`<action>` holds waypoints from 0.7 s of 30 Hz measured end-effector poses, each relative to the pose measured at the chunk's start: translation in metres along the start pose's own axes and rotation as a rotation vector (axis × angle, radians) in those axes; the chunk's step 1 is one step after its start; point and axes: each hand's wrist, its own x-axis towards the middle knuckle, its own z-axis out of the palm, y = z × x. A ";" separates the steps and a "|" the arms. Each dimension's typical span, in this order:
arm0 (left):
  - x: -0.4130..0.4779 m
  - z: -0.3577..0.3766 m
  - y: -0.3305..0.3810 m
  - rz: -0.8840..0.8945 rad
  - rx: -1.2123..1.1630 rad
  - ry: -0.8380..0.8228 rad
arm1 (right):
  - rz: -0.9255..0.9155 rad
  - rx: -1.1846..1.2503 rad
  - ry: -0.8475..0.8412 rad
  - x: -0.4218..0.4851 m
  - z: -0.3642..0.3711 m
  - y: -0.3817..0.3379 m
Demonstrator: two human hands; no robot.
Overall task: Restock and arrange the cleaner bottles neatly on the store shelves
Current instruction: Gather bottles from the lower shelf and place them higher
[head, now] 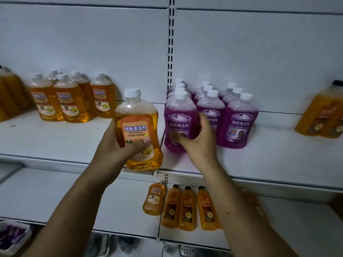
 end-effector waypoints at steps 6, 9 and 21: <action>0.010 -0.012 -0.013 -0.043 0.010 0.017 | 0.010 -0.082 0.016 -0.004 0.010 0.005; 0.014 -0.017 -0.020 -0.060 0.009 0.016 | 0.010 -0.081 0.021 -0.008 0.010 0.002; 0.015 -0.035 -0.025 -0.103 -0.069 0.076 | -0.152 -0.283 0.173 -0.025 0.001 -0.005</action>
